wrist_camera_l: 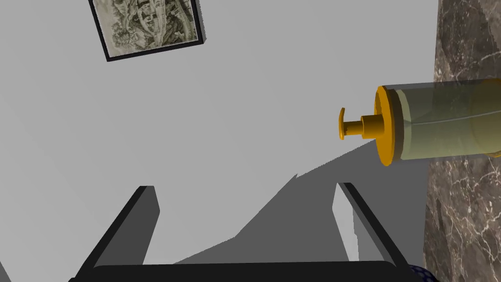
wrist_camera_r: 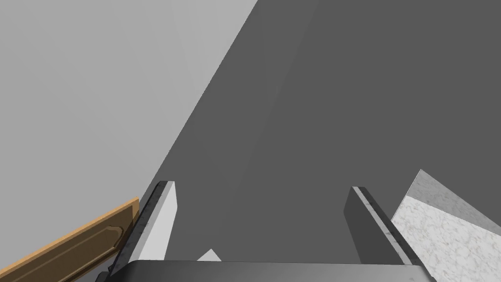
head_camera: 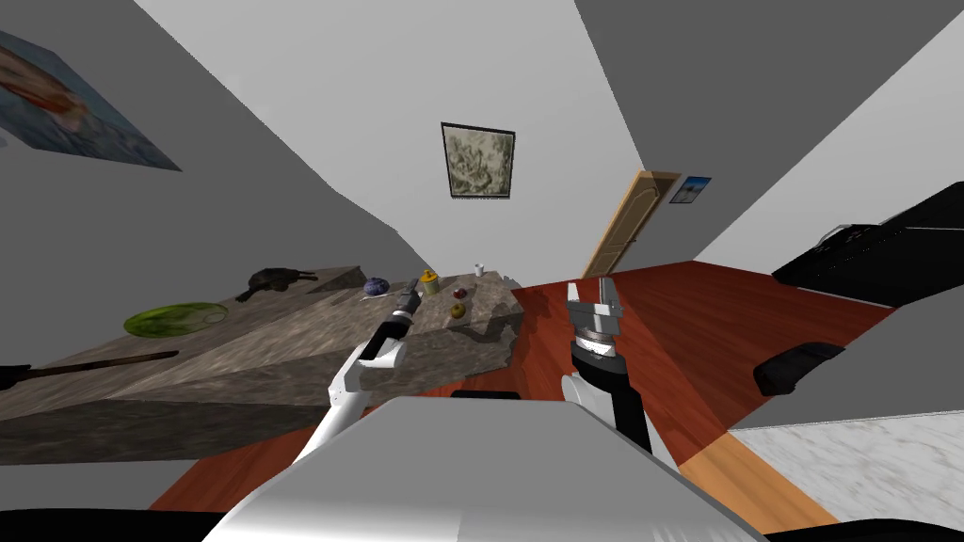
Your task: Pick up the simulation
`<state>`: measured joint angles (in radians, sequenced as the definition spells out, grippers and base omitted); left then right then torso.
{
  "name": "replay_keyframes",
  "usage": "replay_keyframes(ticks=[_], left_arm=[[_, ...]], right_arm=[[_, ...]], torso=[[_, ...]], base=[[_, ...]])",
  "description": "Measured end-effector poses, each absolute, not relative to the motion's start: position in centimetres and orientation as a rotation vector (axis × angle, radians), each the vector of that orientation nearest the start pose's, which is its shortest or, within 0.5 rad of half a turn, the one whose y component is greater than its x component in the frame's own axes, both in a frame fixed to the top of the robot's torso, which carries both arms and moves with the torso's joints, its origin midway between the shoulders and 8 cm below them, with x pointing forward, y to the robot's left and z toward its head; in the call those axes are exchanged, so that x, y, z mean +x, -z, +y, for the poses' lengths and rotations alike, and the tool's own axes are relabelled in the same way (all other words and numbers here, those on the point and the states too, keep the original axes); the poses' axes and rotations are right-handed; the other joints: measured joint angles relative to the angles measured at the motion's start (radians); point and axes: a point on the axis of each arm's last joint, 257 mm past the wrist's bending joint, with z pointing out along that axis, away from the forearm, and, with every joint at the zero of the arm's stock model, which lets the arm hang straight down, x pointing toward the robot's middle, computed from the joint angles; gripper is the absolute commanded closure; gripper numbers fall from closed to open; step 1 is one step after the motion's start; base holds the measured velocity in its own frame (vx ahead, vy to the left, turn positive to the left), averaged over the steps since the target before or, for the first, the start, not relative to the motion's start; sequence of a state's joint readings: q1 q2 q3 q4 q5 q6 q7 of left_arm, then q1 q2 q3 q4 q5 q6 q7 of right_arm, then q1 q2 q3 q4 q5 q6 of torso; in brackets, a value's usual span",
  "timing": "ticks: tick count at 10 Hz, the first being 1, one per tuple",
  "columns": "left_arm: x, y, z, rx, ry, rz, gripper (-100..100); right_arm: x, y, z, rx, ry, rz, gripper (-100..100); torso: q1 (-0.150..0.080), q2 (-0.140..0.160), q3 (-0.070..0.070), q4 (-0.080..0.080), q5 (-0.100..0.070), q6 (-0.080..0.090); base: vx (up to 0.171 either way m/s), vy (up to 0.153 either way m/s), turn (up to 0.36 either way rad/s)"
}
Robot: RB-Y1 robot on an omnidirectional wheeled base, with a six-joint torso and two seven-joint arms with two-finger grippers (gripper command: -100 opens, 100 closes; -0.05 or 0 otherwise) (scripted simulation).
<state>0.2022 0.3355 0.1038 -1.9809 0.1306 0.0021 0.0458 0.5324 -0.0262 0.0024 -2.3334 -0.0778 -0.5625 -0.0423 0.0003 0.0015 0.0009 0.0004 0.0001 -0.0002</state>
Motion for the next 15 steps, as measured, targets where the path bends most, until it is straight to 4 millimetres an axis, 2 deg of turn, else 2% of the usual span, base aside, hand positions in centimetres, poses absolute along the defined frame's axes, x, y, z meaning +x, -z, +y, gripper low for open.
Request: replay_keyframes(ticks=[1,4,6,8,13,15], left_arm=[[49.1,9.3,34.7,-0.950,1.122,1.109,-100],[50.9,11.4,36.5,-1.026,1.075,1.156,-100],[52.0,12.6,37.2,-1.072,1.048,1.182,-100],[52.2,13.7,38.0,-1.113,1.020,1.207,-100],[54.3,15.8,40.7,-1.230,0.948,1.258,-100],[55.4,16.5,42.5,-1.286,0.913,1.276,-100]], right_arm=[[31.9,-4.9,-28.4,0.631,-1.403,0.514,0],[31.9,-4.9,-28.4,0.631,-1.403,0.514,0],[31.9,-4.9,-28.4,0.631,-1.403,0.514,0],[31.9,-4.9,-28.4,0.631,-1.403,0.514,0],[31.9,-4.9,-28.4,0.631,-1.403,0.514,0],[31.9,-4.9,-28.4,0.631,-1.403,0.514,0]], torso=[[0.000,0.000,0.000,0.000,0.000,0.000],[0.000,0.000,0.000,0.000,0.000,0.000],[0.000,-0.001,0.000,0.000,0.000,0.000],[0.000,-0.001,0.000,0.000,0.000,0.000],[0.000,-0.001,0.000,0.000,0.000,0.000],[0.000,-0.001,0.000,0.000,0.000,0.000]], base=[[-0.036,-0.004,-0.045],[-0.028,0.001,-0.037],[-0.021,-0.003,-0.070],[-0.016,-0.002,-0.037],[-0.018,0.001,-0.058],[-0.012,0.004,-0.021]])
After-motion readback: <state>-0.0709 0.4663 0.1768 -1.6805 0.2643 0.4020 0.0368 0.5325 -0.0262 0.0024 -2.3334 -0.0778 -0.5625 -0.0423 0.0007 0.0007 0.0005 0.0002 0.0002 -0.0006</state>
